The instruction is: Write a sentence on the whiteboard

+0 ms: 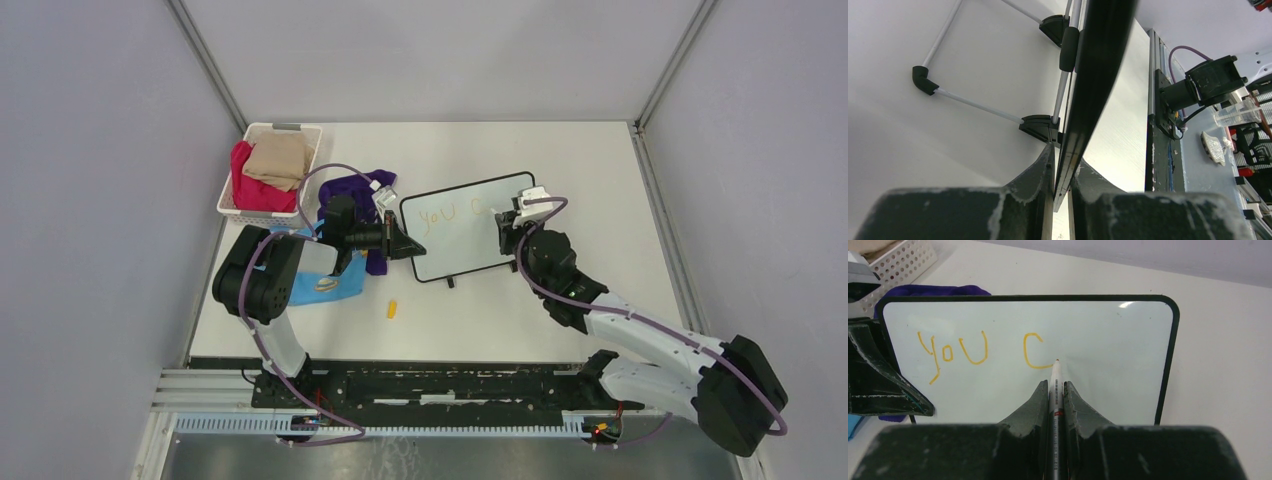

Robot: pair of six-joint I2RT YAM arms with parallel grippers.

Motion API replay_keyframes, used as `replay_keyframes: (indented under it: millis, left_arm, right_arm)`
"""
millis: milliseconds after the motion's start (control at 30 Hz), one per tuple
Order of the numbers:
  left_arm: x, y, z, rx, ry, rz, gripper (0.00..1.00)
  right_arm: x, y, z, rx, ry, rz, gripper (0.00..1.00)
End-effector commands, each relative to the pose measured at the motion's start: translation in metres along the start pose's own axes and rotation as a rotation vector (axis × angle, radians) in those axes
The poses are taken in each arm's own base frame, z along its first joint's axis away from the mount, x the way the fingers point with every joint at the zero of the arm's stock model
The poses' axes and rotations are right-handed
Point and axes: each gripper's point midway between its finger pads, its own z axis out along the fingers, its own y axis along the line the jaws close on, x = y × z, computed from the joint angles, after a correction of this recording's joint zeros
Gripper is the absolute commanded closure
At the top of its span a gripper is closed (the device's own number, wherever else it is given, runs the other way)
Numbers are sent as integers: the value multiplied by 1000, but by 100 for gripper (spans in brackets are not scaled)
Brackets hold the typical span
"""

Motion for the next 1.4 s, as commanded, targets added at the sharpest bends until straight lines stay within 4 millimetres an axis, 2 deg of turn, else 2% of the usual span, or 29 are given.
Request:
replay_keyframes:
  millis: [0, 267, 900, 1367]
  left_arm:
    - [16, 13, 0, -73, 37, -43, 98]
    - [15, 13, 0, -73, 39, -40, 98]
    - [17, 13, 1, -71, 45, -40, 98]
    - [17, 13, 2, -72, 50, -40, 98]
  right_arm:
    - [-31, -7, 1, 17, -90, 48, 100]
    - [-34, -2, 12, 1, -80, 55, 100]
    - [-39, 4, 25, -13, -76, 48, 100]
    - [-16, 9, 20, -54, -26, 42, 100]
